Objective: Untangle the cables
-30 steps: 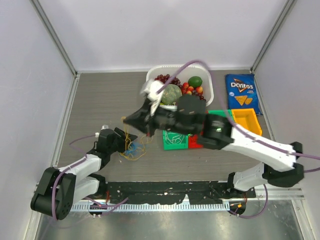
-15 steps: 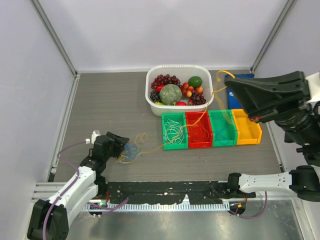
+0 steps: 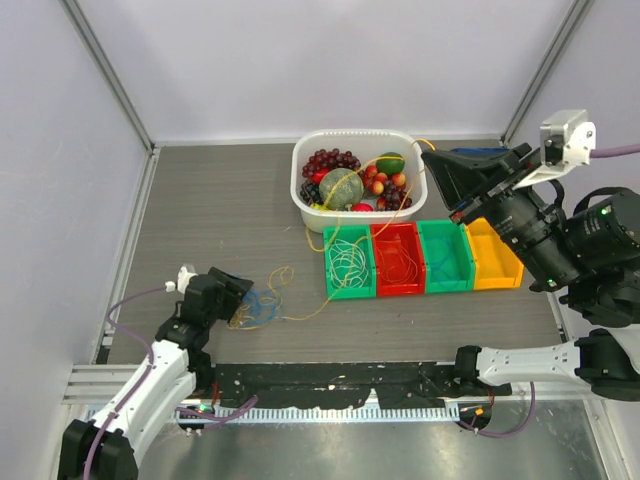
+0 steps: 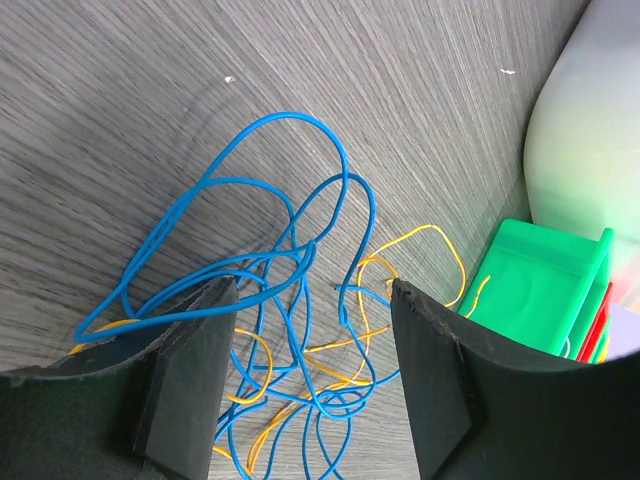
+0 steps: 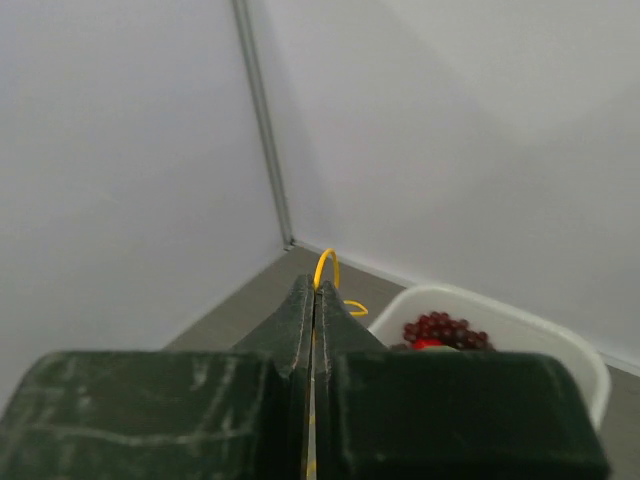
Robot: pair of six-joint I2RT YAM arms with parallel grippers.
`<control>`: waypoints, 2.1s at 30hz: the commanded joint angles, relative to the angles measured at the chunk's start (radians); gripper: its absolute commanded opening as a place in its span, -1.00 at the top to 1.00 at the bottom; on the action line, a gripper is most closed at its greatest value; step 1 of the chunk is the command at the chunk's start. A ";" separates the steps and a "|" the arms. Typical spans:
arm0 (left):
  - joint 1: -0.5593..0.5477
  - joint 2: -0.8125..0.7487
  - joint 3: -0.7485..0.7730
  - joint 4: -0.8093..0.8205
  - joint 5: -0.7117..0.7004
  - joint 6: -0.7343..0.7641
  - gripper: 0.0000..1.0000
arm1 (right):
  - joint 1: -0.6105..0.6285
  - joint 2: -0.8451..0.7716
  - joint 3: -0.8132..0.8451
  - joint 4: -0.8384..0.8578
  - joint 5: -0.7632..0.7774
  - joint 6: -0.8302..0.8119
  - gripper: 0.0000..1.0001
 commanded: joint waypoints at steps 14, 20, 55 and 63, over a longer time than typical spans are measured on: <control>0.007 0.024 0.021 -0.037 -0.080 0.028 -0.35 | 0.005 -0.261 0.192 -0.110 0.275 -0.092 0.99; 0.007 0.003 0.033 -0.038 -0.060 0.018 -0.36 | 0.005 -0.272 0.103 -0.087 0.257 -0.062 0.99; 0.007 -0.318 0.338 -0.208 0.228 0.163 -0.99 | -0.393 0.281 0.061 0.362 0.814 -0.454 0.99; 0.007 -0.398 0.349 -0.253 0.254 0.162 -0.99 | -0.714 0.353 0.082 0.206 0.808 -0.223 0.99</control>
